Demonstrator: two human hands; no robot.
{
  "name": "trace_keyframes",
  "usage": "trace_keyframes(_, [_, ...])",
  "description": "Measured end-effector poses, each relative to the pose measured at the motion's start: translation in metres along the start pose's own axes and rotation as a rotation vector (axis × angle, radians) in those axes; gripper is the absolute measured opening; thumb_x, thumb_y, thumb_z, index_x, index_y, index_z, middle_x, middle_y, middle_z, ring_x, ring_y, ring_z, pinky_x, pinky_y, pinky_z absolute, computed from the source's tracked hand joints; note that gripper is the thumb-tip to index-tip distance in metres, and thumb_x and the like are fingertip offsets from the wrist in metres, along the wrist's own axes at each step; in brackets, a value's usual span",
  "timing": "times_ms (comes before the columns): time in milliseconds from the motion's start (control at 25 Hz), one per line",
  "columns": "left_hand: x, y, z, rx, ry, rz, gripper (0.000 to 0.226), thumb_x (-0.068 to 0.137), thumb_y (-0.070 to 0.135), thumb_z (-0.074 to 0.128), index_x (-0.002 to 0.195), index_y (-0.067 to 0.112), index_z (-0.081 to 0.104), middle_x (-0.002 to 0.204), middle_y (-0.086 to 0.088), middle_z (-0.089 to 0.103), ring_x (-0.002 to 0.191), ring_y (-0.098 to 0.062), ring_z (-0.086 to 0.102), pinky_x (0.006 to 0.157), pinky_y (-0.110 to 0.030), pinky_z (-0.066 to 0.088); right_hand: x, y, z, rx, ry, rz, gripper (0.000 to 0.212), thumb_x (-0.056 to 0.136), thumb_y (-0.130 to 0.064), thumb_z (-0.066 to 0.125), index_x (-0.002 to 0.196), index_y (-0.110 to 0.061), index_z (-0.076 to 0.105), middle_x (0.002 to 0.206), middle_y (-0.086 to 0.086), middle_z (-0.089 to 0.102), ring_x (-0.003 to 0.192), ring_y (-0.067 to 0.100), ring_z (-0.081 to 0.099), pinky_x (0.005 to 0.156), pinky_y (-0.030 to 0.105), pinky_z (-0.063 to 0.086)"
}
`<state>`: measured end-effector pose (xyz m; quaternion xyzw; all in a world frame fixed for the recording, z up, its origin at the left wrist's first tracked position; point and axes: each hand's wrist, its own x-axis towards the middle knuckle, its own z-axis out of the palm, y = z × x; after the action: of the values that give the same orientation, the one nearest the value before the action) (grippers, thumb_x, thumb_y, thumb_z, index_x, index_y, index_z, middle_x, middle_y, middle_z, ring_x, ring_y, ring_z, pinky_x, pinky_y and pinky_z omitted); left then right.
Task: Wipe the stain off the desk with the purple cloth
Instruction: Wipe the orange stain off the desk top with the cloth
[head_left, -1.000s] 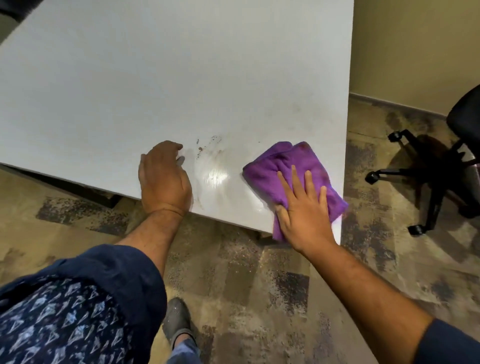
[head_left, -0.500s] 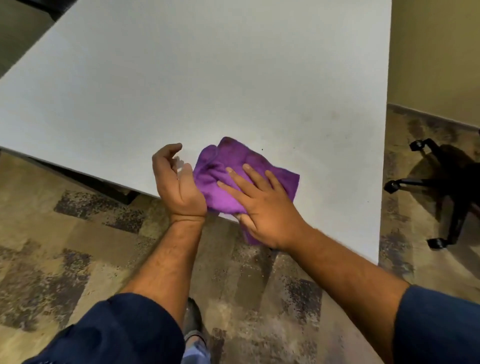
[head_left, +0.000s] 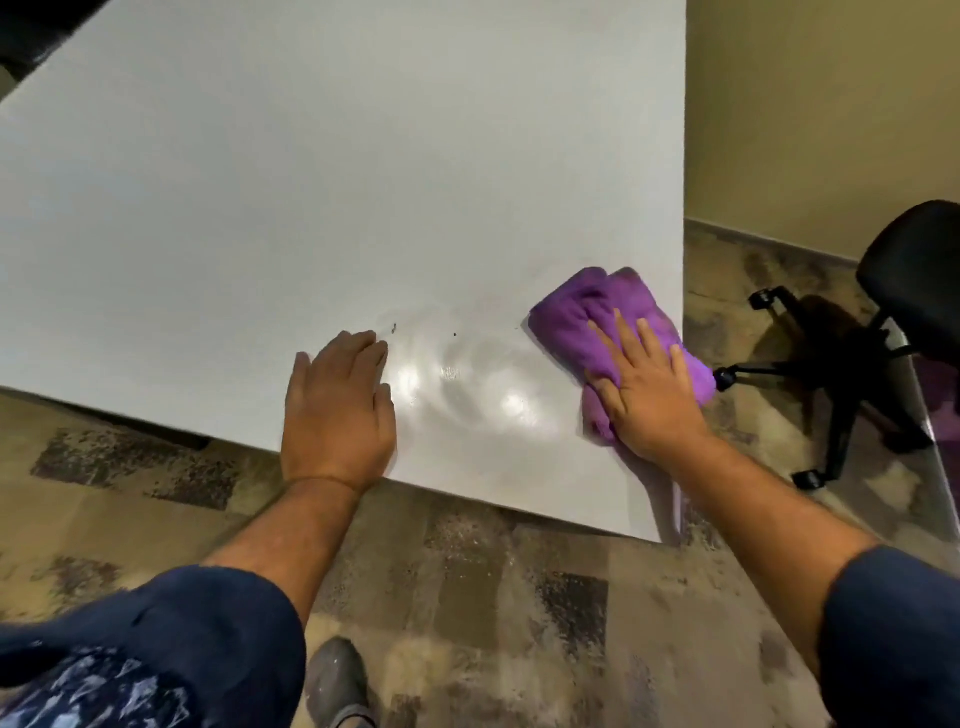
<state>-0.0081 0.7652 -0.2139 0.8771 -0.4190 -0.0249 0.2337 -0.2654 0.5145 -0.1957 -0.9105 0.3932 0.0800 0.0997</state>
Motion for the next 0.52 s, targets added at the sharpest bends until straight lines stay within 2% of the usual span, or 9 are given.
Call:
trace_keyframes(160, [-0.002, 0.002, 0.001, -0.093, 0.094, -0.016, 0.053, 0.096, 0.017, 0.052, 0.148, 0.008, 0.058, 0.151, -0.012, 0.061, 0.144, -0.032, 0.054, 0.127, -0.053, 0.036, 0.078, -0.019, -0.012, 0.078, 0.056, 0.238, 0.063, 0.113, -0.048, 0.027, 0.17, -0.04, 0.001, 0.182, -0.002, -0.001, 0.167, 0.034, -0.001, 0.131, 0.066, 0.0])
trace_keyframes(240, [-0.004, 0.001, 0.001, -0.172, 0.14, -0.034, 0.053, 0.096, 0.018, 0.055, 0.148, 0.006, 0.057, 0.151, -0.013, 0.06, 0.142, -0.032, 0.053, 0.123, -0.049, 0.042, 0.099, -0.046, -0.016, 0.116, 0.053, 0.256, 0.063, 0.113, -0.05, 0.026, 0.17, -0.039, 0.002, 0.182, -0.002, 0.0, 0.167, 0.034, -0.001, 0.131, 0.065, 0.0])
trace_keyframes(320, [-0.005, -0.001, 0.0, -0.235, 0.188, -0.059, 0.055, 0.097, 0.024, 0.055, 0.149, 0.006, 0.054, 0.153, -0.013, 0.057, 0.141, -0.032, 0.054, 0.118, -0.041, 0.046, 0.101, -0.09, -0.015, 0.105, 0.003, 0.101, 0.065, 0.112, -0.05, 0.03, 0.171, -0.039, 0.003, 0.182, -0.005, 0.0, 0.168, 0.032, -0.002, 0.132, 0.062, -0.001])
trace_keyframes(440, [-0.01, -0.003, -0.002, -0.317, 0.26, -0.054, 0.063, 0.097, 0.034, 0.051, 0.152, 0.005, 0.047, 0.155, -0.016, 0.05, 0.14, -0.034, 0.054, 0.113, -0.011, 0.039, 0.069, -0.171, 0.004, 0.049, -0.06, -0.257, 0.069, 0.11, -0.051, 0.037, 0.17, -0.042, 0.005, 0.182, -0.007, 0.001, 0.168, 0.031, -0.002, 0.132, 0.062, -0.002])
trace_keyframes(480, [-0.01, -0.005, -0.001, -0.323, 0.29, -0.035, 0.067, 0.096, 0.039, 0.05, 0.152, 0.003, 0.046, 0.155, -0.018, 0.05, 0.141, -0.035, 0.052, 0.115, -0.01, 0.036, 0.054, -0.191, 0.012, 0.038, -0.075, -0.343, 0.069, 0.109, -0.053, 0.037, 0.17, -0.043, 0.006, 0.182, -0.006, 0.002, 0.168, 0.031, -0.001, 0.132, 0.062, -0.002])
trace_keyframes(520, [-0.009, -0.007, -0.001, -0.322, 0.312, -0.019, 0.072, 0.095, 0.044, 0.049, 0.152, 0.001, 0.046, 0.155, -0.02, 0.05, 0.143, -0.036, 0.051, 0.118, -0.016, 0.038, 0.039, -0.202, 0.019, 0.031, -0.083, -0.406, 0.069, 0.108, -0.054, 0.037, 0.17, -0.043, 0.008, 0.182, -0.006, 0.004, 0.168, 0.031, 0.0, 0.131, 0.062, -0.002])
